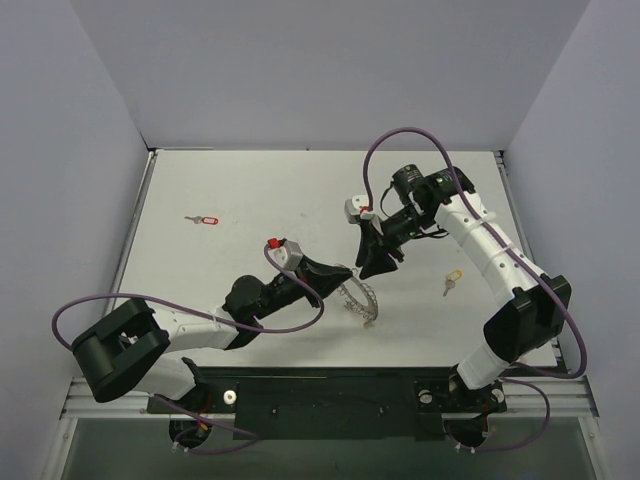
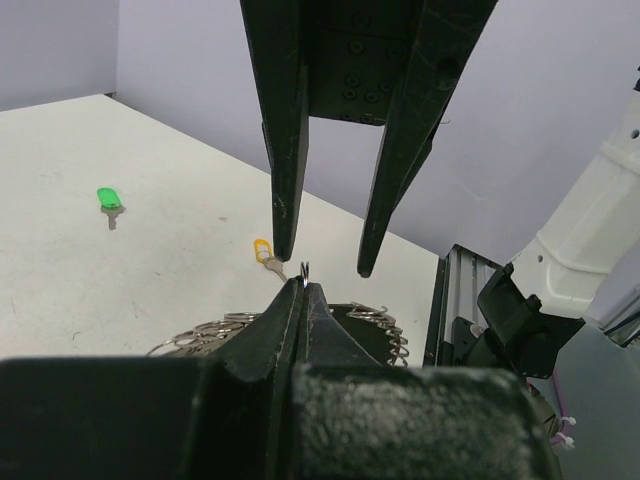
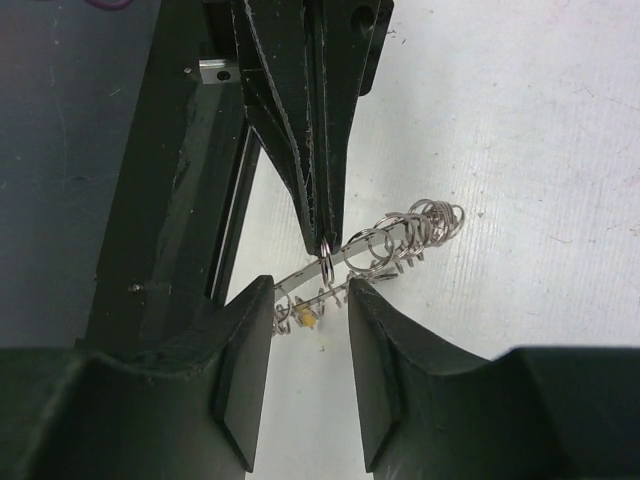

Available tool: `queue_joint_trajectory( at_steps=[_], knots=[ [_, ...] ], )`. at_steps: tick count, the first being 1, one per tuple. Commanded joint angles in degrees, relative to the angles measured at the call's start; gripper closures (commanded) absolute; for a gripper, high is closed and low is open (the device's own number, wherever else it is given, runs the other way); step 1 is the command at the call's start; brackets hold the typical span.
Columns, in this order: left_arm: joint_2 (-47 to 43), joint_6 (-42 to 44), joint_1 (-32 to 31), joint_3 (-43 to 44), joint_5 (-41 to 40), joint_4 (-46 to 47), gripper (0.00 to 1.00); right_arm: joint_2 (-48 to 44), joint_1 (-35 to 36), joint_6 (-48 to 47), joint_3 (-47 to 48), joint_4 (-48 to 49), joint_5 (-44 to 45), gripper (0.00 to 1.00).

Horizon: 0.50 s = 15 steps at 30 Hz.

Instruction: Put the keys on the keyring

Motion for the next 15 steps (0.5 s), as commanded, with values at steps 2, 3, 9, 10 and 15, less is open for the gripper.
queue_joint_trajectory(
  at_steps=[2, 3, 9, 10, 15],
  knots=[
    [-0.6, -0.5, 0.3, 1.3, 0.8, 22.3, 1.0, 0.7, 0.7, -0.3, -0.3, -1.3, -2.6, 0.71],
    [-0.5, -0.5, 0.3, 1.3, 0.8, 22.4, 1.0, 0.8, 0.8, -0.3, -0.3, -1.3, -2.6, 0.73],
    [-0.6, -0.5, 0.3, 1.3, 0.9, 22.4, 1.0, 1.4, 1.6, -0.3, -0.4, -1.2, -2.6, 0.81],
    [-0.6, -0.5, 0.3, 1.3, 0.8, 22.4, 1.0, 1.4, 1.6, -0.2, -0.4, -1.3, -2.5, 0.82],
    [-0.8, -0.5, 0.3, 1.3, 0.8, 22.4, 1.0, 2.0, 2.0, -0.3, -0.4, -1.2, -2.1, 0.93]
  ],
)
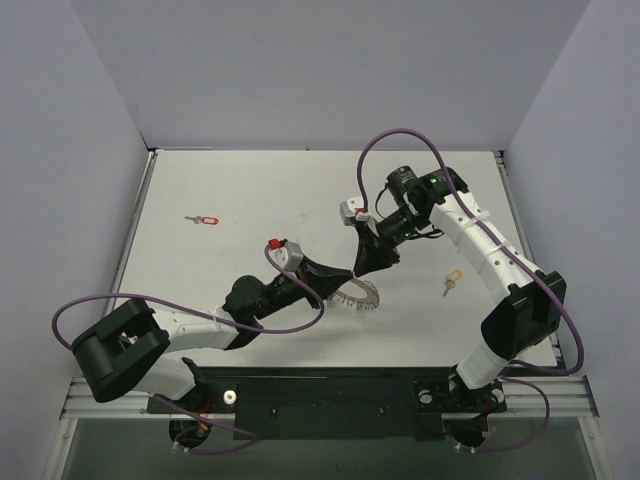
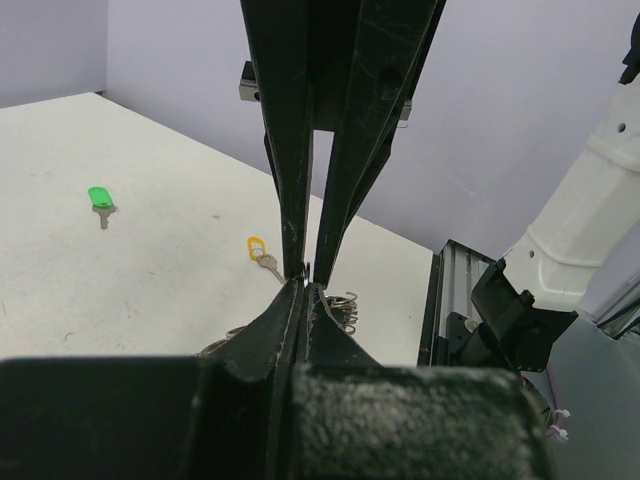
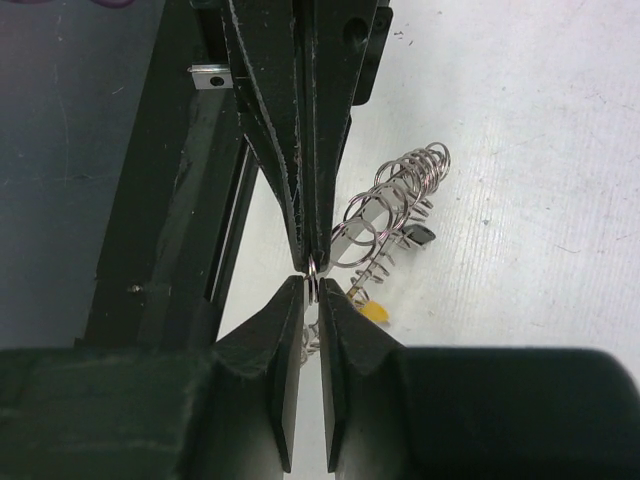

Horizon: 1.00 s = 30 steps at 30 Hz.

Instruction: Put the keys on the keyring

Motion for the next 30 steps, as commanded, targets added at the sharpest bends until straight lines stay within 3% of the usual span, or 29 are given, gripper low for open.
queue_joint_trajectory(
  at_steps=[1, 6, 7, 14, 20, 21, 22, 23, 25, 28, 30],
  knots=[
    [-0.8, -0.4, 0.3, 1.2, -0.1, 22.4, 1.0, 1.0, 0.7, -0.1, -0.5, -1.7, -2.0, 0.93],
    [-1.1, -0.3, 0.3, 1.0, -0.2, 22.4, 1.0, 1.0, 0.7, -0.5, -0.7, -1.9, -1.8, 0.93],
    [-1.1, -0.3, 0.3, 1.0, -0.3, 22.4, 1.0, 1.1, 0.7, -0.8, -0.8, -1.9, -1.8, 1.0],
    [-1.3, 0.0, 0.3, 0.6, -0.8, 22.4, 1.0, 0.1, 0.8, -1.9, -0.8, -3.2, -2.3, 1.0],
    [-1.2, -0.8, 0.3, 0.6, -3.1, 21.4, 1.0, -0.7, 1.3, 3.2, 1.5, -2.3, 1.7, 1.0],
    [-1.3, -1.6, 0.3, 0.7, -3.7, 20.4, 0.99, -1.2, 1.6, 7.0, 1.4, 1.2, 2.8, 1.0],
    [-1.4, -1.7, 0.3, 0.8, -4.0, 19.8, 0.95, -1.7, 1.7, 13.1, 0.5, 3.4, 4.9, 1.0],
    [-1.7, -2.1, 0.3, 0.8, -4.4, 19.1, 0.79, -2.8, 2.0, 15.6, -1.1, 7.9, 6.0, 1.0],
    [-2.7, -2.5, 0.3, 0.5, -5.5, 17.9, 0.63, -4.6, 2.5, 21.1, -3.8, 13.7, 9.2, 1.0],
    [-5.7, -2.5, 0.2, -0.4, -6.9, 14.3, 0.57, -6.2, 2.6, 27.8, -5.9, 18.6, 12.9, 1.0],
    [-9.6, -2.4, 0.0, -0.5, -8.3, 5.9, 0.54, -6.8, 2.6, 30.4, -6.4, 20.7, 14.9, 1.0]
  ],
)
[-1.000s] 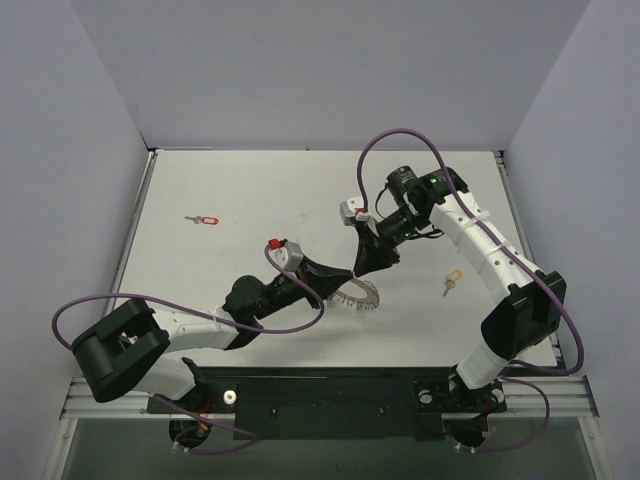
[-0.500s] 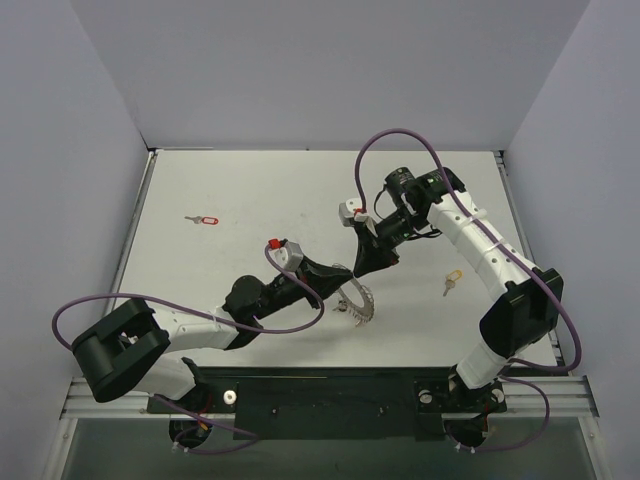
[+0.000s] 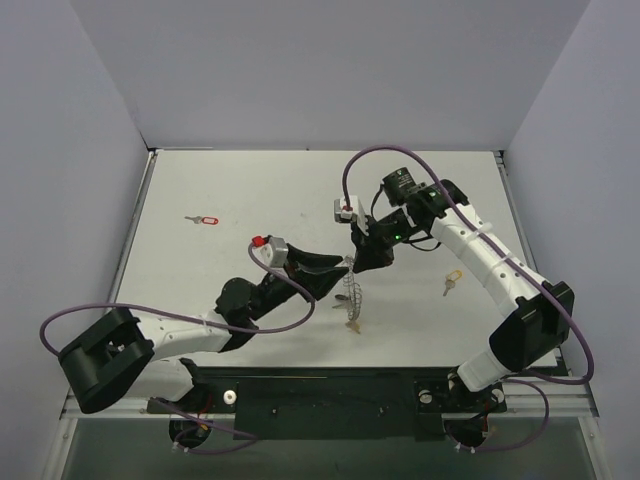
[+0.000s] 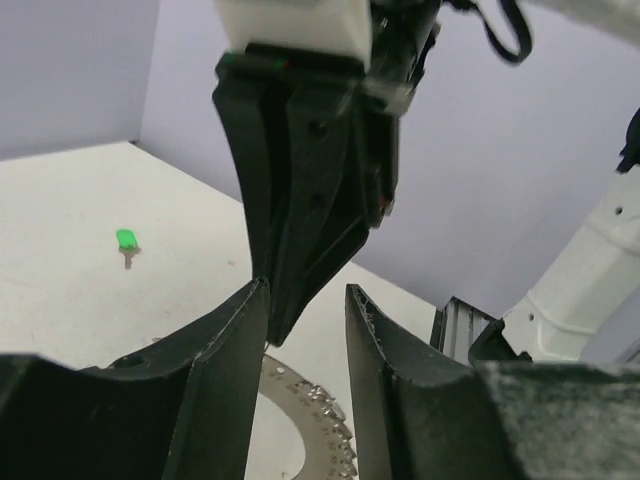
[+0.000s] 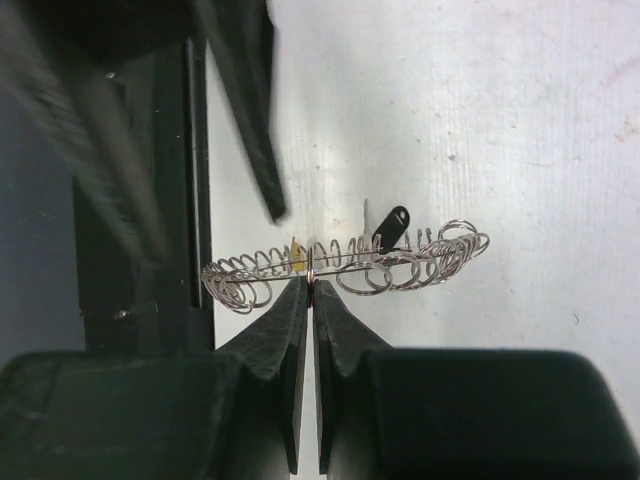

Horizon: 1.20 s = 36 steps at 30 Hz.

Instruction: Put the keys on the keyring

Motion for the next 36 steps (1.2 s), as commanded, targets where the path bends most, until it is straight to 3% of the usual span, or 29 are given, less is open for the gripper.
queue_joint_trajectory(
  at_steps=[1, 5, 8, 12, 17, 28, 36],
  knots=[
    [-10.3, -0.3, -0.4, 0.3, -5.4, -1.8, 0.53, -3.7, 0.3, 11.8, -1.3, 8.8, 5.7, 1.0],
    [-17.9, 1.6, -3.4, 5.1, -12.3, -28.8, 0.51, -4.0, 0.6, 16.6, -1.4, 11.4, 8.9, 1.0],
    [-19.2, 0.6, -4.9, 7.1, -13.5, -37.9, 0.46, -4.0, 1.2, 20.0, -1.6, 13.4, 11.0, 1.0],
    [-16.9, 1.2, -6.9, 7.6, -14.6, -40.7, 0.4, -3.8, 1.3, 22.5, -1.7, 14.6, 12.5, 1.0],
    [-13.2, 6.0, -7.7, 8.1, -17.1, -43.4, 0.4, -3.7, 1.2, 23.6, -1.6, 15.1, 12.8, 1.0],
    [-7.7, 12.9, -7.7, 6.9, -17.5, -37.7, 0.36, -2.9, 1.0, 24.7, -1.4, 15.5, 12.1, 1.0],
    [-3.1, 14.6, -7.7, 9.2, -19.7, -37.8, 0.39, -2.4, 0.7, 25.7, -1.4, 15.8, 11.8, 1.0]
  ],
)
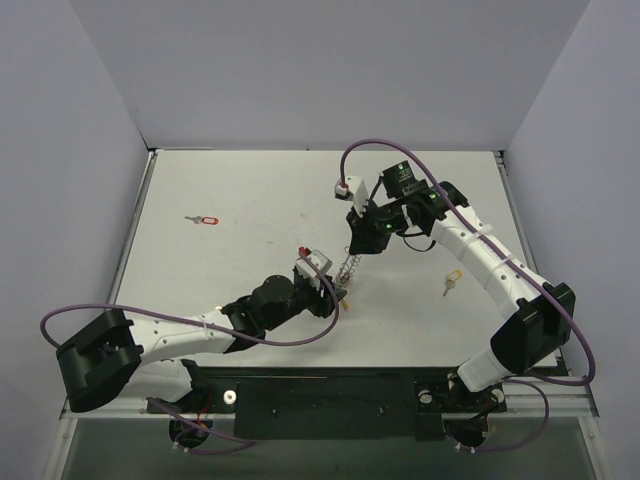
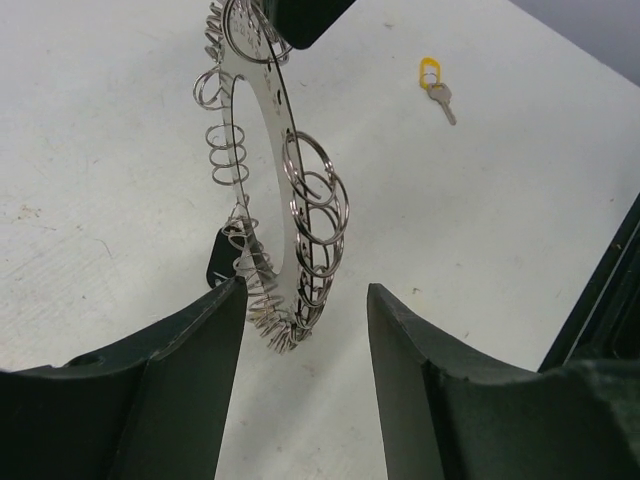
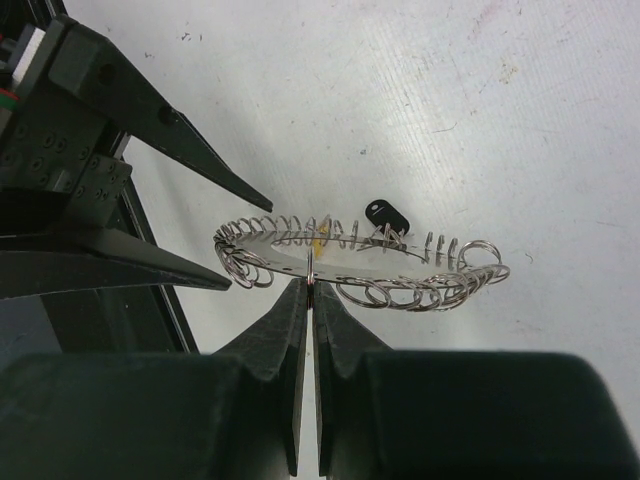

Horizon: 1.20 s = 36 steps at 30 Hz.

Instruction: Put the keys on the keyring

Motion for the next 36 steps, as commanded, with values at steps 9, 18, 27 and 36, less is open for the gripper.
queue_joint_trajectory(
  at_steps=[9, 18, 27, 36],
  knots=[
    [4.6, 2.9, 0.2, 4.4, -3.2, 7.9, 0.47, -0.6, -0.5, 2.5, 0.4, 1.3, -1.8, 1.0],
    [6.3, 2.8, 1.0, 5.9, -3.1, 8.1, 0.75, -0.7, -1.0, 3.1, 0.6, 1.2, -1.5, 1.0],
    [5.4, 4.0, 1.1, 9.1, -3.6, 1.7, 1.0, 1.6, -1.0, 2.9, 3.3, -2.5, 1.2, 1.0],
    [3.8, 6.1, 1.0, 9.4, -4.5, -1.2, 1.0, 5.2, -0.8, -2.1, 9.4, -13.7, 2.8, 1.0]
  ],
)
